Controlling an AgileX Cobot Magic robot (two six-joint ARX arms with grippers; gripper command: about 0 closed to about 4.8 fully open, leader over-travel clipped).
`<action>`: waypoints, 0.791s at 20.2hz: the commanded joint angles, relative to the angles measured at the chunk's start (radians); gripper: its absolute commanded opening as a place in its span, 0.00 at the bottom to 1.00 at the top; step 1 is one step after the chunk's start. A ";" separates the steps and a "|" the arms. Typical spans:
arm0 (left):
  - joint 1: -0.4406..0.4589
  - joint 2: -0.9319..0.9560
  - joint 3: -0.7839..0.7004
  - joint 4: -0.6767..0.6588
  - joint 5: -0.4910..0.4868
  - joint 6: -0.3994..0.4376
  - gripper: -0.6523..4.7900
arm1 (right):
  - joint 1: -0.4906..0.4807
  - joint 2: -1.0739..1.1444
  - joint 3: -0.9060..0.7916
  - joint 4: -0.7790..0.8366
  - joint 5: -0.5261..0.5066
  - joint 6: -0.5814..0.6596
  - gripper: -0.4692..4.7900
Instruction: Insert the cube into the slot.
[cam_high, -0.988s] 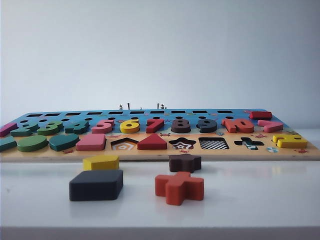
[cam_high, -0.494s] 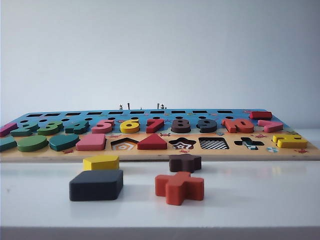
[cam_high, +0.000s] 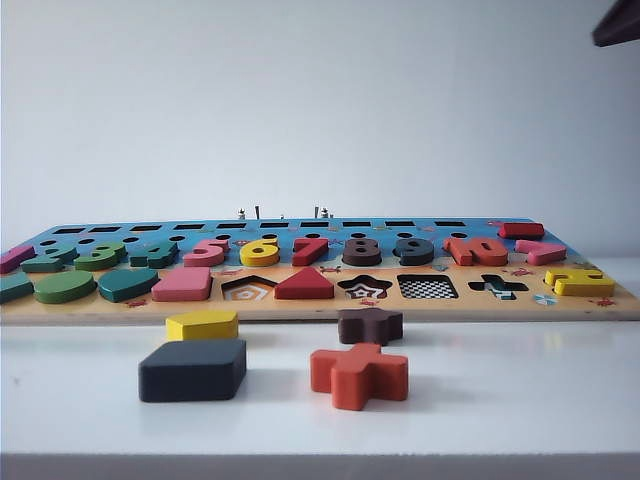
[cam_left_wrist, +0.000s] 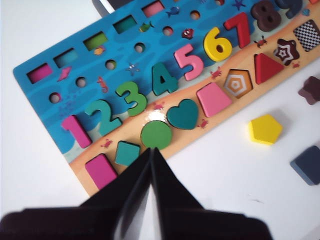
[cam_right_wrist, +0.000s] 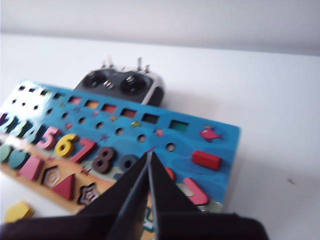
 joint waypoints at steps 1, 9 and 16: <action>-0.002 0.035 0.048 -0.050 0.077 -0.008 0.16 | 0.111 0.119 0.106 -0.114 -0.085 -0.132 0.09; -0.002 0.151 0.204 -0.212 0.266 -0.026 0.16 | 0.391 0.375 0.274 -0.259 -0.166 -0.301 0.60; -0.002 0.179 0.219 -0.249 0.341 -0.026 0.16 | 0.539 0.540 0.280 -0.254 -0.186 -0.336 0.81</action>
